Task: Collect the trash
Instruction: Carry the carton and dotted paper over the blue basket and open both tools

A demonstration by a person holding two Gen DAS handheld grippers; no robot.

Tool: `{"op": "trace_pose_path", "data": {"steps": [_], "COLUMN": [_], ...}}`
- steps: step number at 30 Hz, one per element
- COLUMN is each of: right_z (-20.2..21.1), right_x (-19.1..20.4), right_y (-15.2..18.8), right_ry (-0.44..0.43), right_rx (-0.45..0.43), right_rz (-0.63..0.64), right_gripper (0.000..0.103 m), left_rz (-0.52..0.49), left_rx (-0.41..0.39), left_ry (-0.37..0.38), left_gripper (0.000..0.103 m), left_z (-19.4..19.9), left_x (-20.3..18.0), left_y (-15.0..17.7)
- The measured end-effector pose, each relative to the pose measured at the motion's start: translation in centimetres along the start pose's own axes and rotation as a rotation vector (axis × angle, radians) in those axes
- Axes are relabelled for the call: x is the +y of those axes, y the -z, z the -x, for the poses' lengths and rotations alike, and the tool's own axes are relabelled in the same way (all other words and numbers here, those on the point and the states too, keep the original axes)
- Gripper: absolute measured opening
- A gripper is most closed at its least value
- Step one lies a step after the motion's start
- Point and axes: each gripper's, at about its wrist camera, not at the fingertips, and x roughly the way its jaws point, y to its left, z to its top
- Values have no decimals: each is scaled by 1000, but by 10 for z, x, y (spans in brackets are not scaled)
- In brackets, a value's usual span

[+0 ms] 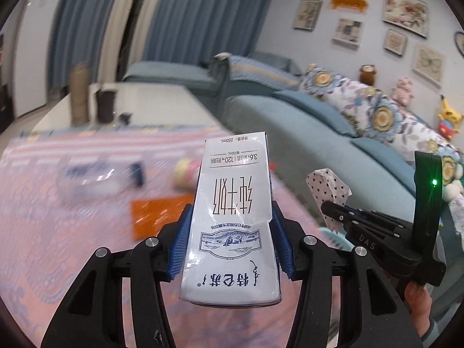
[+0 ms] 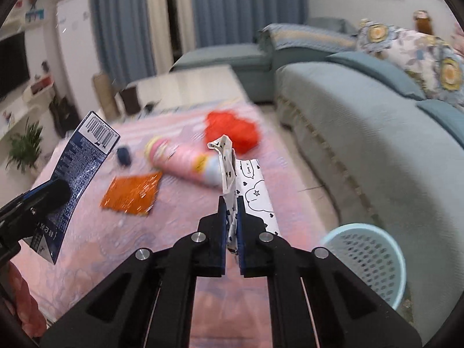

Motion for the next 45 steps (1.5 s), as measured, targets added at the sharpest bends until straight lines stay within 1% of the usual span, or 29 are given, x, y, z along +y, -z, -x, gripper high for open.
{"op": "trace_pose_path", "data": {"steps": [2,5,9,12,13,15,17,21,23,27,30,31,32,33,35,36,38,40,42,45], "right_z": [17,32,38,41,42,38,33,13,1,-17,-26,-28,-30,-31,-31,-30,-28,-25,-21,-12], "right_x": [-25,-61,-118,-157,-167,-189,-207,-231,-243,-253,-258,-259,-260,-260,-259,-258,-255,-253,-249,-237], "right_y": [-3,-1,11,28,34,47,60,83,98,115,129,131,133,135,135,134,131,127,122,108], "right_ry": [33,69,119,133,135,144,158,166,160,155,138,137,134,130,138,148,154,159,160,133], "right_rx": [-28,-46,-35,-12,-3,24,58,126,167,232,267,275,285,288,289,288,281,271,259,215], "right_rz": [-37,-98,-213,-302,-326,-377,-416,-492,-541,-591,-629,-637,-648,-651,-648,-640,-629,-619,-602,-567], "right_gripper": [4,4,4,4,4,4,4,4,4,5,6,8,11,12,17,18,25,28,28,28], "left_rz": [-30,-74,-139,-175,-193,-224,-250,-282,-284,-247,-235,-228,-222,-211,-201,-198,-191,-186,-187,-183], "left_rx": [-10,-7,13,55,81,105,146,232,273,375,427,436,441,440,426,423,412,401,390,358], "left_ry": [41,88,142,185,202,209,227,251,266,322,345,350,351,353,357,357,359,361,358,358], "left_gripper": [49,49,49,49,49,49,49,49,49,49,50,51,57,64,66,66,66,66,66,66], "left_z": [-4,-14,-34,-58,-70,-85,-104,-137,-150,-177,-189,-191,-192,-192,-189,-187,-184,-179,-174,-163], "left_x": [-25,-58,-103,-132,-144,-158,-172,-190,-192,-190,-189,-187,-186,-183,-180,-179,-176,-172,-170,-166], "left_y": [-8,-15,-17,-12,-8,-1,10,32,42,66,75,77,78,77,74,73,70,67,63,56]}}
